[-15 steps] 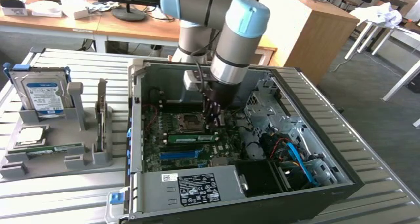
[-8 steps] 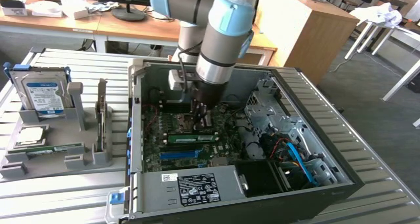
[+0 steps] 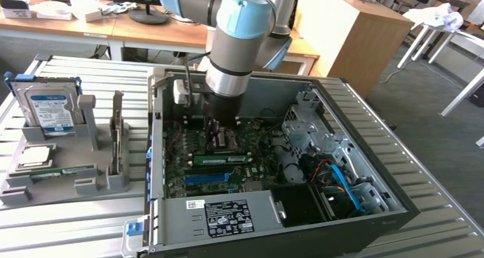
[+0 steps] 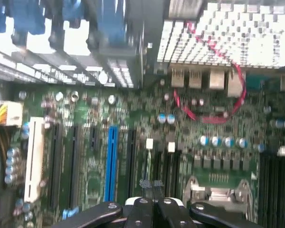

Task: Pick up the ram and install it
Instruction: 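Press down the ram until it locks into place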

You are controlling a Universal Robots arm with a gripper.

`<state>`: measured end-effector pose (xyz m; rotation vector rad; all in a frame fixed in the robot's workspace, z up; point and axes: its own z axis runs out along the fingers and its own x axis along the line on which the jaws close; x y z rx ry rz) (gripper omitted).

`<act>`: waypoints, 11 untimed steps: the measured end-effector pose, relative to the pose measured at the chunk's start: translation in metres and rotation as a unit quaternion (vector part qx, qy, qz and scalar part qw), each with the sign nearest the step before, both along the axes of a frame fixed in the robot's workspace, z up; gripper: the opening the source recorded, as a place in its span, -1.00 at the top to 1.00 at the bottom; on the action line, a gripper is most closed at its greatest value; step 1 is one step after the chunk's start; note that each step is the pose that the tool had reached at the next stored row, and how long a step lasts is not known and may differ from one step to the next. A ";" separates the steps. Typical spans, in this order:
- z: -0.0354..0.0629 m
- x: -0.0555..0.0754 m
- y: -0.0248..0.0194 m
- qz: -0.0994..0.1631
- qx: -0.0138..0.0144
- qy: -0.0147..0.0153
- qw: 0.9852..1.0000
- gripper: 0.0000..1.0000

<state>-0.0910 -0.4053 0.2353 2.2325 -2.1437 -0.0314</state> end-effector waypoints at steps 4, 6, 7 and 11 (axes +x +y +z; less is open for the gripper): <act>-0.0009 0.000 0.0000 0.000 0.002 0.000 1.000 0.80; -0.0019 0.000 0.0000 0.000 0.002 0.000 1.000 0.80; -0.0027 0.000 0.0000 0.000 0.002 0.000 1.000 0.80; -0.0066 -0.001 0.0000 0.000 0.002 0.000 1.000 0.80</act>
